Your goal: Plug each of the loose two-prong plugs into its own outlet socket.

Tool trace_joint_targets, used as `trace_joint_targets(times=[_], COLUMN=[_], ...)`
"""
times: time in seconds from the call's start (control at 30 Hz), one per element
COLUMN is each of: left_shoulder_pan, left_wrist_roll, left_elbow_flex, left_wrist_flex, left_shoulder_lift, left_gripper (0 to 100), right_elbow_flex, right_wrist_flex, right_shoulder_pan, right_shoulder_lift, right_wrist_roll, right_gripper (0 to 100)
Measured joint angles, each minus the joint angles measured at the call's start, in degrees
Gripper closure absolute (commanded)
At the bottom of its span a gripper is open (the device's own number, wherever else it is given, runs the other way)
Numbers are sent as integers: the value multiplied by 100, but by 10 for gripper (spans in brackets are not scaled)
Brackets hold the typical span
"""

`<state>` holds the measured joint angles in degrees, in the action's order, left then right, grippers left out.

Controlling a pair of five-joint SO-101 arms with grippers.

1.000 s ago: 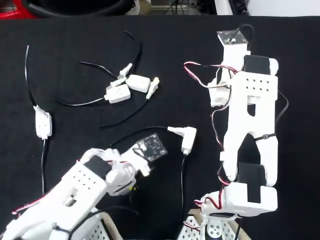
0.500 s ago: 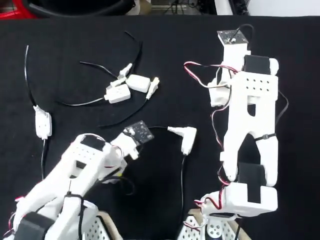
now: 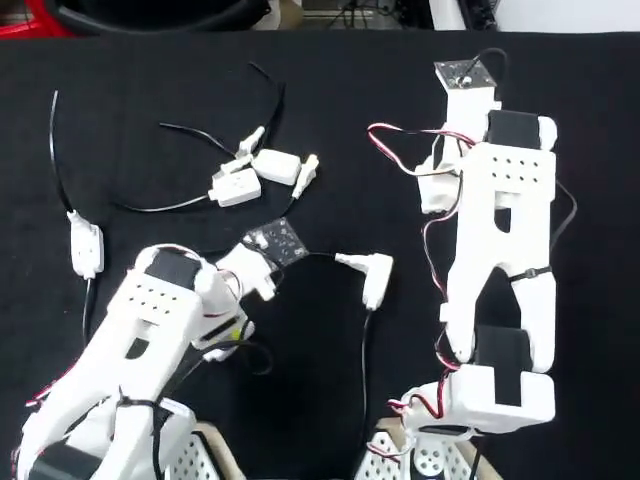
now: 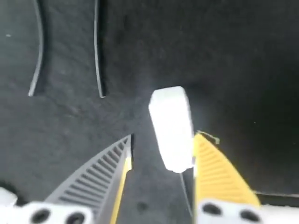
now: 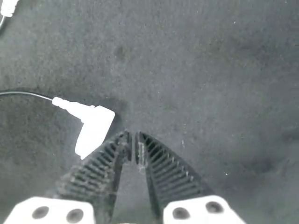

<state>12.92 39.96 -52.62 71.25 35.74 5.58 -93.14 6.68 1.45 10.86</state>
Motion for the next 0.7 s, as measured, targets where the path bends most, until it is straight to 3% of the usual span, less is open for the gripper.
trace_joint_targets(times=[0.1, 0.23, 0.37, 0.53, 0.7], left_shoulder_pan=[-158, -360, -1081, -1837, -1960], left_wrist_roll=[44, 97, 413, 615, 642], left_elbow_flex=[-44, -712, -932, -642, 334], left_wrist_flex=[-141, -1020, -1820, -1785, -721], left_shoulder_lift=[97, 158, 105, 88, 123], left_gripper=[765, 763, 764, 766, 766], right_elbow_flex=[-35, -88, -88, -88, -88], right_wrist_flex=[0, 0, 0, 0, 44], right_shoulder_pan=[0, 0, 0, 0, 0], right_shoulder_lift=[0, 0, 0, 0, 0], right_wrist_roll=[0, 0, 0, 0, 0], right_gripper=[983, 983, 983, 983, 983])
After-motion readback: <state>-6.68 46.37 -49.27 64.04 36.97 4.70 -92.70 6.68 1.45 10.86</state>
